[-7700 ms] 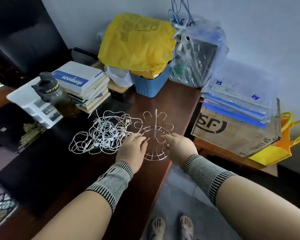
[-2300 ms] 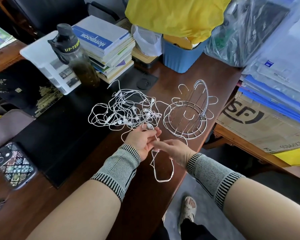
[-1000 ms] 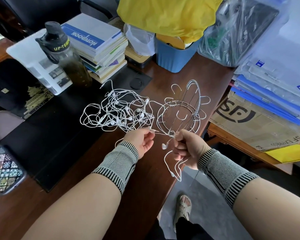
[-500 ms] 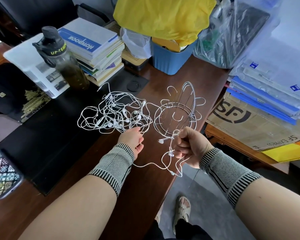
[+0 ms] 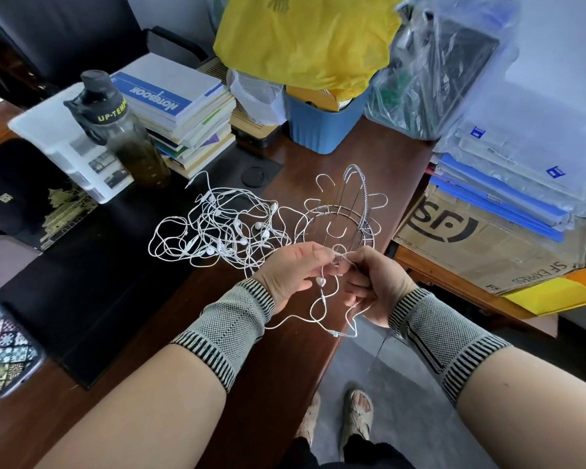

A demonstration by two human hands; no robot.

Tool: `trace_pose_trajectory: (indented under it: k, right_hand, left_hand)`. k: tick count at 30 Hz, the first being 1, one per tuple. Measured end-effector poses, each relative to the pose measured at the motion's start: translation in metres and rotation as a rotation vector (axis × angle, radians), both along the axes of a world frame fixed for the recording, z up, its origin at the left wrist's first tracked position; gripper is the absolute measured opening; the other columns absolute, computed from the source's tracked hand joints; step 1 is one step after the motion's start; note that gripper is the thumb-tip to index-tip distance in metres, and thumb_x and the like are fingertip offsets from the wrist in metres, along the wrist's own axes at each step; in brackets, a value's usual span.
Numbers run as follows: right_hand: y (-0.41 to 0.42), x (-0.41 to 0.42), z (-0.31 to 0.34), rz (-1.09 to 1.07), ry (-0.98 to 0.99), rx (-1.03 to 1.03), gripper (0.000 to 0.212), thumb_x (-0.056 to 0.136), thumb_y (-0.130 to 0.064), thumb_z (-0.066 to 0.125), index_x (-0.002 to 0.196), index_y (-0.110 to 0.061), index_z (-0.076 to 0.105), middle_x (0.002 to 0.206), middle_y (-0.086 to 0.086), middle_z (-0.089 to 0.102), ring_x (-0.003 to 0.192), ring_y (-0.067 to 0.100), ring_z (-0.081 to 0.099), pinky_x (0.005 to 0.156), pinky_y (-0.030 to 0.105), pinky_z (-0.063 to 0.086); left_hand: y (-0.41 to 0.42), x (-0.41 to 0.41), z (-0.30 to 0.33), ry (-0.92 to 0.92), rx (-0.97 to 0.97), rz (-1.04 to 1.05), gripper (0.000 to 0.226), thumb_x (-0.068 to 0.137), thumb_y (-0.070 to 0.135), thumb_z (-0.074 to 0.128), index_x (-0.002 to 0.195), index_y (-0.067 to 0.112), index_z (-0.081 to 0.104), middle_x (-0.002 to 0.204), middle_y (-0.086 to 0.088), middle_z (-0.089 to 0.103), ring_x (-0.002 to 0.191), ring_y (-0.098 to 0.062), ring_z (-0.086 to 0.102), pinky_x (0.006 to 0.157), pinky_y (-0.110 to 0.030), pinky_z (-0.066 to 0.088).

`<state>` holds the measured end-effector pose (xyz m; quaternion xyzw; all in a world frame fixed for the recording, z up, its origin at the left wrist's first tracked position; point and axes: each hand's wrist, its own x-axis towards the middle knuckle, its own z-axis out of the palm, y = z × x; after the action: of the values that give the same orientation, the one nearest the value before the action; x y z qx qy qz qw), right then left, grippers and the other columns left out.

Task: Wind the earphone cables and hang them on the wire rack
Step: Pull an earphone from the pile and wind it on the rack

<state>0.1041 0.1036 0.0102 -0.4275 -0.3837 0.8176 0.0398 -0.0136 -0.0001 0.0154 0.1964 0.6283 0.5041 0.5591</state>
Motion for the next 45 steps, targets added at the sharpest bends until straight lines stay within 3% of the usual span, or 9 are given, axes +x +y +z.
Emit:
trace_pose_trajectory:
  k: [5, 10, 15, 21, 23, 26, 32, 39, 45]
  right_hand:
    - [0.002, 0.008, 0.007, 0.037, -0.026, 0.046, 0.037, 0.088, -0.014, 0.042, 0.053, -0.008, 0.055, 0.043, -0.005, 0.018, 0.035, 0.010, 0.013, 0.040, 0.020, 0.029]
    - [0.003, 0.015, 0.011, 0.064, -0.038, 0.060, 0.034, 0.090, -0.015, 0.041, 0.060, -0.005, 0.053, 0.046, -0.002, 0.024, 0.037, 0.011, 0.018, 0.046, 0.024, 0.031]
    - [0.005, 0.022, 0.014, 0.045, -0.053, 0.071, 0.045, 0.097, -0.029, 0.045, 0.058, -0.010, 0.053, 0.048, -0.005, 0.016, 0.040, 0.011, 0.013, 0.041, 0.020, 0.028]
    - [0.006, 0.029, 0.015, 0.035, -0.046, 0.098, 0.044, 0.097, -0.030, 0.046, 0.058, -0.009, 0.053, 0.048, -0.004, 0.015, 0.040, 0.012, 0.014, 0.048, 0.026, 0.021]
    - [0.008, 0.033, 0.015, 0.039, -0.052, 0.113, 0.042, 0.096, -0.028, 0.047, 0.059, -0.009, 0.052, 0.047, -0.004, 0.015, 0.040, 0.012, 0.014, 0.047, 0.026, 0.022]
    - [0.010, 0.037, 0.013, 0.046, -0.053, 0.106, 0.044, 0.096, -0.029, 0.046, 0.056, -0.010, 0.052, 0.047, -0.004, 0.015, 0.041, 0.012, 0.012, 0.047, 0.025, 0.017]
    - [0.007, 0.040, 0.008, 0.047, -0.090, 0.171, 0.048, 0.097, -0.030, 0.047, 0.052, -0.012, 0.047, 0.047, -0.002, 0.016, 0.041, 0.014, 0.014, 0.041, 0.022, 0.026]
    - [0.009, 0.044, 0.006, 0.066, -0.120, 0.206, 0.052, 0.097, -0.040, 0.048, 0.053, -0.012, 0.048, 0.046, -0.002, 0.018, 0.041, 0.014, 0.017, 0.045, 0.023, 0.023]
    - [0.011, 0.051, 0.005, 0.031, -0.133, 0.187, 0.047, 0.093, -0.027, 0.044, 0.049, -0.010, 0.047, 0.049, 0.000, 0.017, 0.040, 0.014, 0.016, 0.040, 0.020, 0.025]
  left_hand:
    - [0.007, 0.005, 0.007, -0.047, 0.093, 0.061, 0.005, 0.092, 0.008, 0.062, 0.089, 0.009, 0.065, 0.077, -0.003, 0.072, 0.075, -0.021, 0.066, 0.095, -0.045, 0.048]
    - [0.018, 0.009, 0.010, -0.080, 0.061, 0.120, 0.012, 0.092, 0.007, 0.061, 0.081, 0.012, 0.064, 0.072, -0.001, 0.064, 0.060, -0.010, 0.061, 0.067, -0.026, 0.047]
    - [0.025, 0.013, 0.010, -0.333, 0.070, 0.281, 0.023, 0.094, 0.005, 0.047, 0.075, 0.011, 0.058, 0.071, -0.002, 0.059, 0.058, -0.011, 0.055, 0.064, -0.026, 0.045]
    - [0.034, 0.019, 0.016, -0.548, 0.128, 0.239, 0.011, 0.075, 0.003, 0.039, 0.072, 0.013, 0.043, 0.074, -0.002, 0.052, 0.051, -0.010, 0.041, 0.051, -0.022, 0.035]
    - [0.035, 0.020, 0.017, -0.554, 0.121, 0.208, 0.020, 0.080, -0.001, 0.035, 0.069, 0.014, 0.043, 0.073, -0.002, 0.051, 0.049, -0.009, 0.038, 0.048, -0.020, 0.034]
    - [0.037, 0.022, 0.015, -0.489, 0.085, 0.214, 0.037, 0.090, -0.004, 0.033, 0.061, 0.016, 0.044, 0.068, 0.003, 0.047, 0.045, -0.005, 0.035, 0.048, -0.018, 0.027]
    - [0.041, 0.031, 0.005, 0.029, -0.040, 0.382, 0.025, 0.091, 0.004, 0.057, 0.070, 0.013, 0.046, 0.057, 0.003, 0.043, 0.042, -0.006, 0.033, 0.038, -0.020, 0.024]
    - [0.038, 0.038, 0.003, 0.263, 0.037, 0.299, 0.028, 0.095, 0.027, 0.059, 0.072, 0.015, 0.049, 0.063, 0.004, 0.051, 0.039, -0.002, 0.035, 0.037, -0.015, 0.027]
    - [0.036, 0.035, 0.010, 0.288, 0.149, 0.128, 0.013, 0.096, 0.017, 0.058, 0.085, 0.014, 0.063, 0.074, -0.002, 0.056, 0.037, 0.000, 0.031, 0.036, -0.011, 0.024]
